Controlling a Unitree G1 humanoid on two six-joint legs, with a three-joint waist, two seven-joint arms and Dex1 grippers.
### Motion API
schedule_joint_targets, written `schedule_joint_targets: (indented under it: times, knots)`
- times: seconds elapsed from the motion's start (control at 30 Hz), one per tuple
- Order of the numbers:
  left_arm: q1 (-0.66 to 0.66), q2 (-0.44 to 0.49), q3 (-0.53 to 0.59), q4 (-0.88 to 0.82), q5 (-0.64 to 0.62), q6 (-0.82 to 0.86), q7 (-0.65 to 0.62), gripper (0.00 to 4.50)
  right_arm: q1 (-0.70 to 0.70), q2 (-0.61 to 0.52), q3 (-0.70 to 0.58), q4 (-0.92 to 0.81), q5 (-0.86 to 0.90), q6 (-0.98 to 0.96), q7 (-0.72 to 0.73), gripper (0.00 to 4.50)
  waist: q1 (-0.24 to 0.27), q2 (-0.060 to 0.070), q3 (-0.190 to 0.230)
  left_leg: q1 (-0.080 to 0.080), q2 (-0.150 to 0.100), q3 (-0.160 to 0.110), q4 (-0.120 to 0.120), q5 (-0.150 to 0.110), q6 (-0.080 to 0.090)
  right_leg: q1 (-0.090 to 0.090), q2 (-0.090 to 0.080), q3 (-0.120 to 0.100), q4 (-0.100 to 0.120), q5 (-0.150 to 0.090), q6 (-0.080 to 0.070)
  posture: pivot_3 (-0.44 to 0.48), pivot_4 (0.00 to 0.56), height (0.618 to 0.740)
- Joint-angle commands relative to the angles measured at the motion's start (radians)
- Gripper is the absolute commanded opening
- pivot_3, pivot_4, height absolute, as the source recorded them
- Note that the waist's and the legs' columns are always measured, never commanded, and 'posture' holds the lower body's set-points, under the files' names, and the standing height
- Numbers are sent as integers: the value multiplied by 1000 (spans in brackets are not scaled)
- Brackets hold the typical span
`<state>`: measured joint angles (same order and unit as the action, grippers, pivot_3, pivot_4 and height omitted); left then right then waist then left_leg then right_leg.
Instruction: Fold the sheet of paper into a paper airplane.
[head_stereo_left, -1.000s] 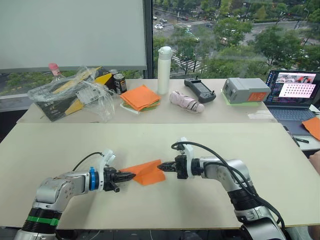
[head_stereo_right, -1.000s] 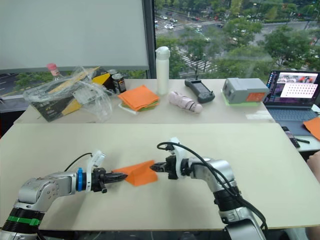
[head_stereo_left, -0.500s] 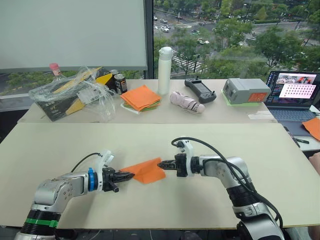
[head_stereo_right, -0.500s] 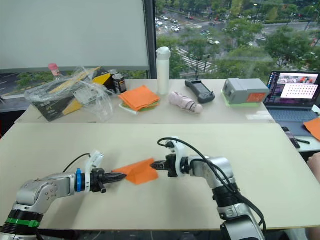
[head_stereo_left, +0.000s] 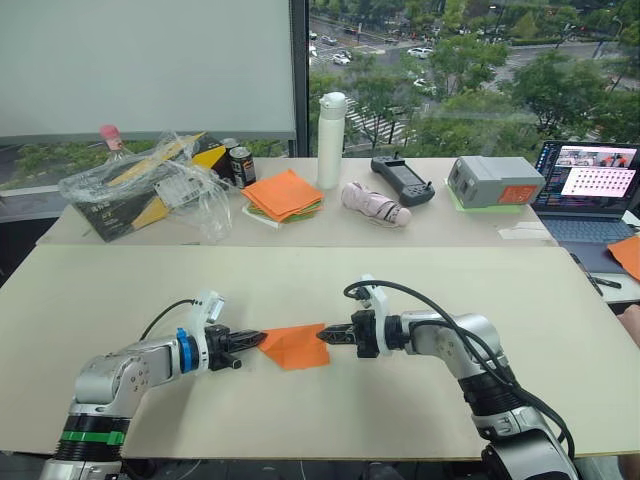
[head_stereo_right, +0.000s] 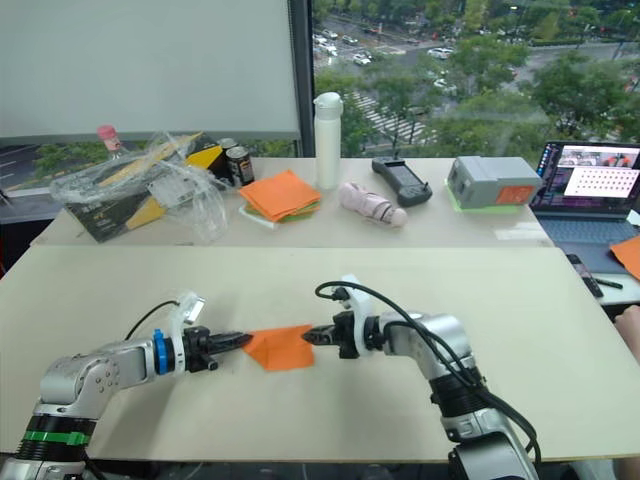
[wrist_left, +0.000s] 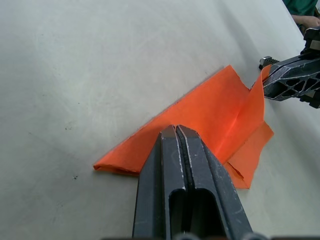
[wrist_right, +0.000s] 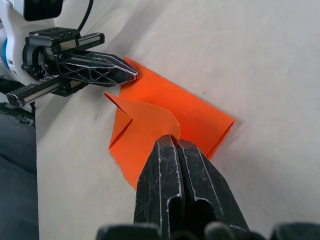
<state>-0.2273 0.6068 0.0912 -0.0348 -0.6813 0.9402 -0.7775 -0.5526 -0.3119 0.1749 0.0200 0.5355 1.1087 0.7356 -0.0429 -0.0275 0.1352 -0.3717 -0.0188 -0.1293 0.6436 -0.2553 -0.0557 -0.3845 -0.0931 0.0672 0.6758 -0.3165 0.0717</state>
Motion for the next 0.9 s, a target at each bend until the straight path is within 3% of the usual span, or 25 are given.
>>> schedule_joint_targets:
  times: [0.03,0.37,0.77,0.9]
  knots:
    - [35,5,-25,-22,22,4,-1,0,5,5,-16,25,13,55,-19,32,0,0,0,0,0,0,0,0,0,0,0,0,0,0,0,0,150,740]
    - [46,6,-21,-31,25,6,-8,0,-56,68,-106,121,28,192,-123,32,-1,0,0,0,0,0,0,0,0,0,0,0,-1,0,0,0,150,740]
    - [58,2,-17,-39,26,6,-9,0,-149,205,-320,238,16,367,-330,32,-3,1,0,0,0,0,-1,0,0,0,0,0,0,0,0,0,150,740]
    - [57,-1,-17,-39,27,4,-6,0,-158,207,-299,242,2,387,-361,32,-4,1,-1,0,0,0,-1,0,0,0,0,0,0,0,0,0,150,740]
